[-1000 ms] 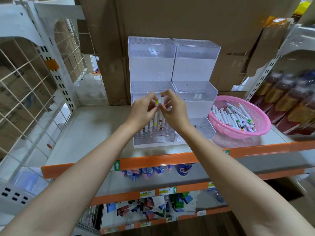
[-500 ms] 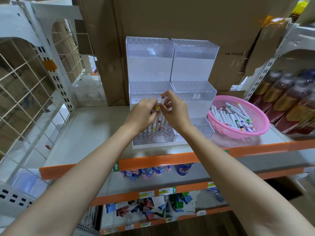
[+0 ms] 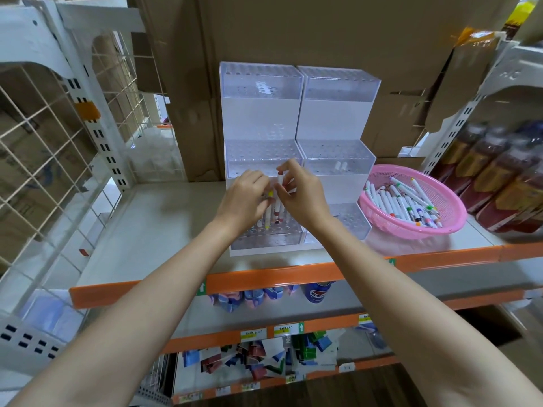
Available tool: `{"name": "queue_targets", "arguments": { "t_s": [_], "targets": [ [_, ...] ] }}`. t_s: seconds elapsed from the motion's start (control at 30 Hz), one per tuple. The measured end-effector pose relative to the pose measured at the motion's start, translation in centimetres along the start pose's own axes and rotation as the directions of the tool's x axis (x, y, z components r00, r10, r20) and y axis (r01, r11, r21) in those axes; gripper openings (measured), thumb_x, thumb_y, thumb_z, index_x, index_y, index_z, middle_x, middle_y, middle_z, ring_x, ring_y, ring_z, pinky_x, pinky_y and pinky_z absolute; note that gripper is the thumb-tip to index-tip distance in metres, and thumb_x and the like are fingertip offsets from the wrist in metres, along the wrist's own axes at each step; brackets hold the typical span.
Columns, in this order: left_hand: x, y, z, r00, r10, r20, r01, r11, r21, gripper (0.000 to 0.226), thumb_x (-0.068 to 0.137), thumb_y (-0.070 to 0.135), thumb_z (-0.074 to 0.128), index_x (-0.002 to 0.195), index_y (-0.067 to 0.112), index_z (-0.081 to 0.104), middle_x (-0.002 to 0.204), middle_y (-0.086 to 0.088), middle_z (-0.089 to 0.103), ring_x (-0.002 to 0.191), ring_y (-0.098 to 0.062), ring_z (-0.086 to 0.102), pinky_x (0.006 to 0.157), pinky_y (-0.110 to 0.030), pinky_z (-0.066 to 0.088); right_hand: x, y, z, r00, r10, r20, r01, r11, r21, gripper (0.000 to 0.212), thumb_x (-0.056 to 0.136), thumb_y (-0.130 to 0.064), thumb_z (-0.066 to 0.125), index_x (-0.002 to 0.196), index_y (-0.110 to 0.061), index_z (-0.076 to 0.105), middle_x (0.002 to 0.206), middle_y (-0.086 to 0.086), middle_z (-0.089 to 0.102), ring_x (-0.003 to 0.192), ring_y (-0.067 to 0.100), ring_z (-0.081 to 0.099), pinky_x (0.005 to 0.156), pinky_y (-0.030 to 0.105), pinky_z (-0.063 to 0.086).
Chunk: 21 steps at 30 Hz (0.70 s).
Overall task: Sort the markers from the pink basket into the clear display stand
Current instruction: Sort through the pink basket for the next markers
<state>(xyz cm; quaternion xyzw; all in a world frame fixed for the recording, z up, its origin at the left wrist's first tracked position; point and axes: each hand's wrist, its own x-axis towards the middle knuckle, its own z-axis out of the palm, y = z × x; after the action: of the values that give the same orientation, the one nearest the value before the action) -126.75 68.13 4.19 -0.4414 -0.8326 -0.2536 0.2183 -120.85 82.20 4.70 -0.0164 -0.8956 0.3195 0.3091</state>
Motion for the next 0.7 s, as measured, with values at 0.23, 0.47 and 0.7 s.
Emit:
{"name": "queue_targets", "arguments": {
  "t_s": [0.23,0.47,0.7],
  "targets": [
    [-0.4,-0.2,-0.1,0.998,0.055,-0.018,-0.053,0.995,0.079,0.013,0.077,0.01,0.07,0.078,0.006,0.057,0.079,-0.009,0.058,0.073,-0.03,0.054,0.065,-0.034,0.041,-0.1,0.0,-0.2,1.0,-0.009,0.022,0.009,1.0,-0.028,0.021,0.086,-0.01,0.065,0.104,-0.012,0.055,0.077,0.003,0.058,0.069,0.026,0.06,0.065,0.042,0.053],
    [-1.3,-0.8,-0.4,0.99,0.142,-0.002,-0.14,0.976,0.168,0.026,0.084,0.015,0.044,0.09,0.006,0.068,0.094,-0.005,0.068,0.086,-0.027,0.063,0.078,-0.036,0.045,-0.3,0.1,-0.4,0.998,-0.048,0.047,0.053,0.992,-0.114,0.022,0.087,-0.01,0.064,0.108,-0.01,0.056,0.083,0.006,0.06,0.069,0.029,0.06,0.065,0.043,0.053],
    [-2.1,-0.5,-0.7,0.994,0.11,0.005,-0.109,0.984,0.141,0.04,0.083,0.019,0.041,0.109,0.008,0.069,0.108,-0.005,0.069,0.101,-0.024,0.064,0.087,-0.034,0.048,-0.4,-0.2,-0.7,0.998,-0.041,0.046,0.046,0.994,-0.103,0.023,0.086,-0.009,0.066,0.107,-0.008,0.057,0.087,0.008,0.062,0.072,0.029,0.061,0.067,0.04,0.053]
  ]
}}
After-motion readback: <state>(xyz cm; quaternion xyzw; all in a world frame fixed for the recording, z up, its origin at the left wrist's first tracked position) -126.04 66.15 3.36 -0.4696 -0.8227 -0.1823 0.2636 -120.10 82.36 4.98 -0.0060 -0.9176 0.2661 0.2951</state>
